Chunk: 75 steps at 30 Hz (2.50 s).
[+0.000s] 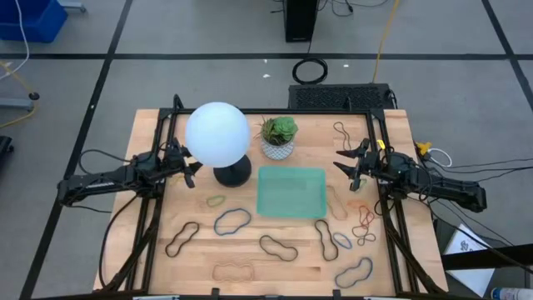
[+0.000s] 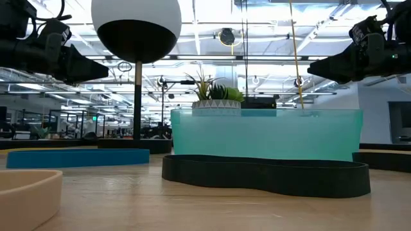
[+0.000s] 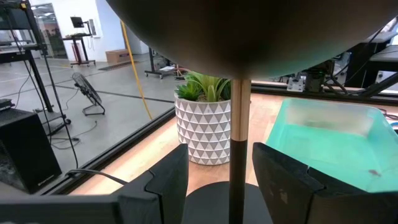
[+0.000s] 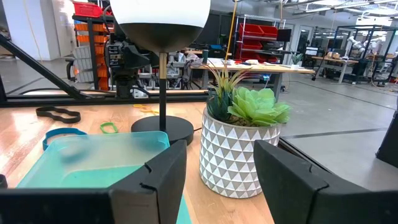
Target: Pick and place rubber bands into bin
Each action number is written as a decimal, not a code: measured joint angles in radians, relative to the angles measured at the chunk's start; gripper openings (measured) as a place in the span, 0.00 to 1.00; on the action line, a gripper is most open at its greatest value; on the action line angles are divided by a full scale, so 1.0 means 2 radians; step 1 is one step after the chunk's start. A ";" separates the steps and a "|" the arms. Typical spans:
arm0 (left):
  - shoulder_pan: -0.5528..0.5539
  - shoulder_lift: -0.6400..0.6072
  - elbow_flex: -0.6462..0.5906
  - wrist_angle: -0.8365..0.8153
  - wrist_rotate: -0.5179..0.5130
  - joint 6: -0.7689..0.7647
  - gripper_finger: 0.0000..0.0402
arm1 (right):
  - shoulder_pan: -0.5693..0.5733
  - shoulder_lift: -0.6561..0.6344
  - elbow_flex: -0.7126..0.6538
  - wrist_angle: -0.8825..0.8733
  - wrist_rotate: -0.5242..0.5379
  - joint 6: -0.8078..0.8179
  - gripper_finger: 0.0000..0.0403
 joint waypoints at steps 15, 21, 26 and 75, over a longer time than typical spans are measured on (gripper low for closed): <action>0.000 0.000 0.000 0.000 0.000 0.000 0.46 | 0.000 0.000 0.000 0.000 0.000 0.000 0.45; 0.000 0.000 0.000 0.000 0.000 0.000 0.46 | 0.000 0.000 0.000 0.000 0.000 0.000 0.45; 0.000 0.000 0.000 0.000 0.000 0.000 0.46 | 0.000 0.000 0.000 0.000 0.000 0.000 0.45; 0.000 0.000 0.000 0.000 0.000 0.000 0.46 | 0.000 0.010 0.003 0.011 -0.026 0.052 0.45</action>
